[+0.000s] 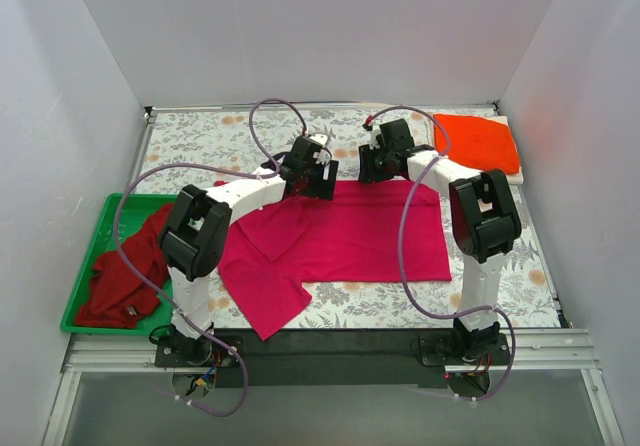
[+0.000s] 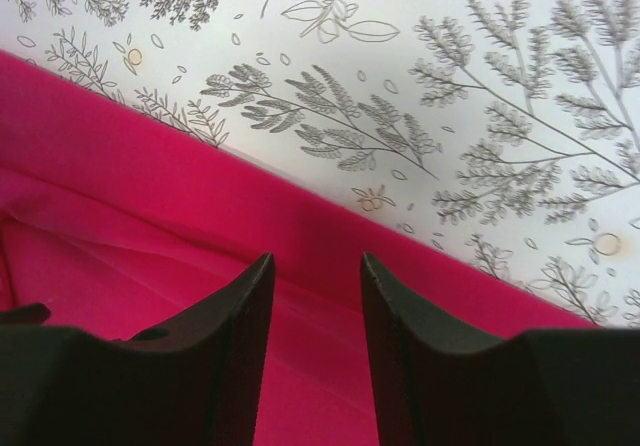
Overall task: Fold and stack the t-shirts
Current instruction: Fold the tshirt
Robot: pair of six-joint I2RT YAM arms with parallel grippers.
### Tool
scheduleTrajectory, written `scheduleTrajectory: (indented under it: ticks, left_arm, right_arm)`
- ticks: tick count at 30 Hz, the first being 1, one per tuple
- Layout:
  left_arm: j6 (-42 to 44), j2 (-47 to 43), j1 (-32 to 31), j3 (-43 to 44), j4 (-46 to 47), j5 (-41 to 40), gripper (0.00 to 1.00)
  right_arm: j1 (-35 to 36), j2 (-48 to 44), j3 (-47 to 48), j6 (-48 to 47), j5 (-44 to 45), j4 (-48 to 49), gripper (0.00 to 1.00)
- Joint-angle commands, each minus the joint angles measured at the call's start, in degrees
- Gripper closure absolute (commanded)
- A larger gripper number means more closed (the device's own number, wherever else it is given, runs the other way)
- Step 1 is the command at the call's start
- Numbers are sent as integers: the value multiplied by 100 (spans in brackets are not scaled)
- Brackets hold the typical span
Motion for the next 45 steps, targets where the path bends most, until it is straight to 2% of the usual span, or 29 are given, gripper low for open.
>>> scheduleTrajectory:
  ticks: [1, 10, 14, 21, 28, 36, 45]
  left_arm:
    - [-112, -654, 81, -167, -16, -700, 29]
    - [-754, -2105, 388, -1696, -448, -1334, 29]
    - [-746, -2912, 547, -2320, -307, -1597, 29]
    - [-658, -3599, 688, -3068, 96, -1791, 30]
    - [-579, -3486, 688, -3183, 229, -1870, 30]
    - [-517, -3425, 688, -3174, 247, -1932, 30]
    - [-465, -3381, 679, -3191, 238, -2028, 30]
  right_arm:
    - [146, 116, 364, 63, 95, -112, 61]
    - [427, 310, 443, 81, 262, -305, 71]
    - [480, 389, 478, 29, 254, -402, 72]
    - [480, 397, 478, -305, 209, -508, 71]
    - [489, 354, 496, -569, 69, -683, 69]
    - [489, 292, 593, -1737, -247, -894, 63]
    - [471, 345, 768, -2256, -757, -1210, 66]
